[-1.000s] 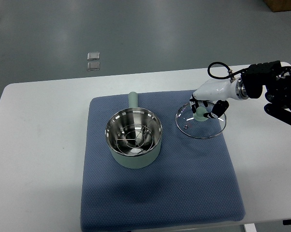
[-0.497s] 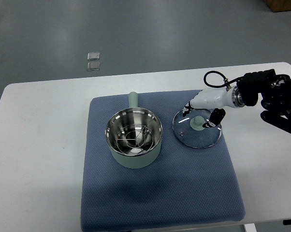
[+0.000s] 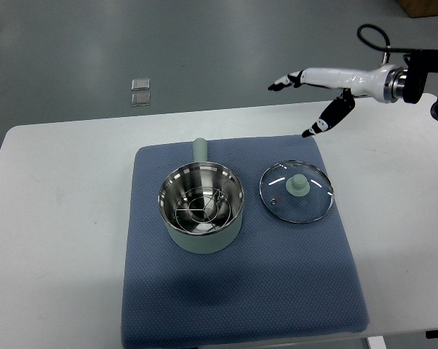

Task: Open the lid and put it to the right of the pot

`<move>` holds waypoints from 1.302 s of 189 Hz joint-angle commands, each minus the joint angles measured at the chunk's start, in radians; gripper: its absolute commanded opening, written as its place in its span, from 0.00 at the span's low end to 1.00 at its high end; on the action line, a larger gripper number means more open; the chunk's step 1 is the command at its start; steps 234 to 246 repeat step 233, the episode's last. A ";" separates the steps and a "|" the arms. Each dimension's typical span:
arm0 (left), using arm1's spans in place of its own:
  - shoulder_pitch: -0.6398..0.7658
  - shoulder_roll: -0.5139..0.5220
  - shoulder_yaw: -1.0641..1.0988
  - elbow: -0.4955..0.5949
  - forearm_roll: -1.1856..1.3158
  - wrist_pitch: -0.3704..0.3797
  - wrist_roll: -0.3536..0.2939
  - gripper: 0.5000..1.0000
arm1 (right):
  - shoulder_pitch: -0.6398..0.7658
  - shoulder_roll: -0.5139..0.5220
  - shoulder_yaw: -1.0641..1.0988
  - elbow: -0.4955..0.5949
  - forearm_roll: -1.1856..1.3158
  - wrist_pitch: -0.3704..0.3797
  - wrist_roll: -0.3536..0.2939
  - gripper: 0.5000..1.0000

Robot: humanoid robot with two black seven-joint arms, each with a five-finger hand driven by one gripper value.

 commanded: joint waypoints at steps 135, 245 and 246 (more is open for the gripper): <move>0.000 0.000 0.000 0.000 0.000 0.000 0.000 1.00 | -0.223 0.146 0.024 -0.292 1.223 -0.387 -0.054 0.86; 0.000 0.000 0.000 0.000 0.000 0.000 0.000 1.00 | -0.263 0.152 0.019 -0.309 1.208 -0.380 -0.053 0.86; 0.000 0.000 0.000 0.000 0.000 0.000 0.000 1.00 | -0.263 0.152 0.019 -0.309 1.208 -0.380 -0.053 0.86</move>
